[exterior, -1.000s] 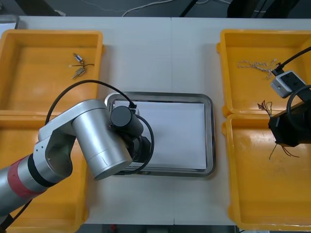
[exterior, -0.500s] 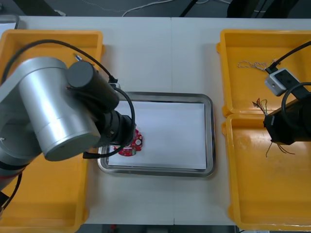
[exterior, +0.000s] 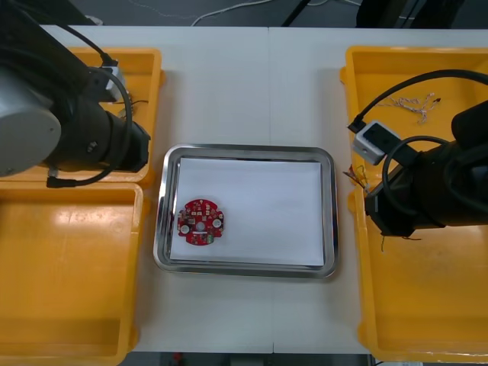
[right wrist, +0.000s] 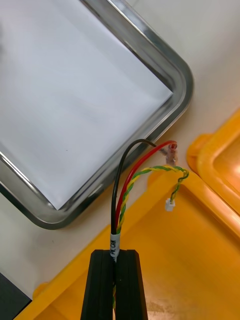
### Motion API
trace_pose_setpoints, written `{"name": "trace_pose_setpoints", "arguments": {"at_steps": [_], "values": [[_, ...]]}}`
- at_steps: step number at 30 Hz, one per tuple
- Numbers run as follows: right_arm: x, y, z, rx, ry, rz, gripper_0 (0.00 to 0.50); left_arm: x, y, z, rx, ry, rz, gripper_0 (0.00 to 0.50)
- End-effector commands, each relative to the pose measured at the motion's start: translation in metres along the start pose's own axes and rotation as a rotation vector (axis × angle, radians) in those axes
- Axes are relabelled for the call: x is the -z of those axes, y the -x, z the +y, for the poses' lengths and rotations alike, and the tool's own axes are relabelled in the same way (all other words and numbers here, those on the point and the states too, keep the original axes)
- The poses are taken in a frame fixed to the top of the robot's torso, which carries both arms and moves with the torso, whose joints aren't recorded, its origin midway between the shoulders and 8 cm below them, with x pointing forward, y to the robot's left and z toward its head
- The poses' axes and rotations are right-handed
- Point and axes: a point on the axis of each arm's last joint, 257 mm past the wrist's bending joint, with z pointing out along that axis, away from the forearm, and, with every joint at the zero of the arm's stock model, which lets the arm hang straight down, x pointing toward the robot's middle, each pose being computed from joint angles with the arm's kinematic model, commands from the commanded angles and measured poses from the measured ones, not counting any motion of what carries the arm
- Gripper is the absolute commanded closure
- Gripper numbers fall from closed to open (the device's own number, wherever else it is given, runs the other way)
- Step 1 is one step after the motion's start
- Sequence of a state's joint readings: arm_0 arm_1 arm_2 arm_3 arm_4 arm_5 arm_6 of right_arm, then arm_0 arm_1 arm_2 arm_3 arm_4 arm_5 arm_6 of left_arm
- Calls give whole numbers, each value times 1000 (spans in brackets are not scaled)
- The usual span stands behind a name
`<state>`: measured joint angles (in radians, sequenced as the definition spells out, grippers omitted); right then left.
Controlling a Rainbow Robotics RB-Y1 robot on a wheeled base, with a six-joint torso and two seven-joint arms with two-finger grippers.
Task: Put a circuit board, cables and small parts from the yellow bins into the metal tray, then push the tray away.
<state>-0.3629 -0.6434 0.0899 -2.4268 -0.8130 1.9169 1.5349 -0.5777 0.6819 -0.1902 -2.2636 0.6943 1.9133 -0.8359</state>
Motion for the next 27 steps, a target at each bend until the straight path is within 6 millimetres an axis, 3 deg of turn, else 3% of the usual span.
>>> {"name": "trace_pose_setpoints", "arguments": {"at_steps": [1,7,14,22,27], "values": [[-3,18,25,157,9,6,500,6,25,54,0,80,-19,0],[-15,25,48,305,2,37,500,-1,37,104,22,138,8,0],[-33,40,72,501,28,63,500,-15,43,146,-25,146,47,0],[-59,70,95,721,62,48,500,-25,63,172,-143,161,-1,0],[-78,78,108,814,70,46,500,-28,73,173,-218,163,-32,0]]}}
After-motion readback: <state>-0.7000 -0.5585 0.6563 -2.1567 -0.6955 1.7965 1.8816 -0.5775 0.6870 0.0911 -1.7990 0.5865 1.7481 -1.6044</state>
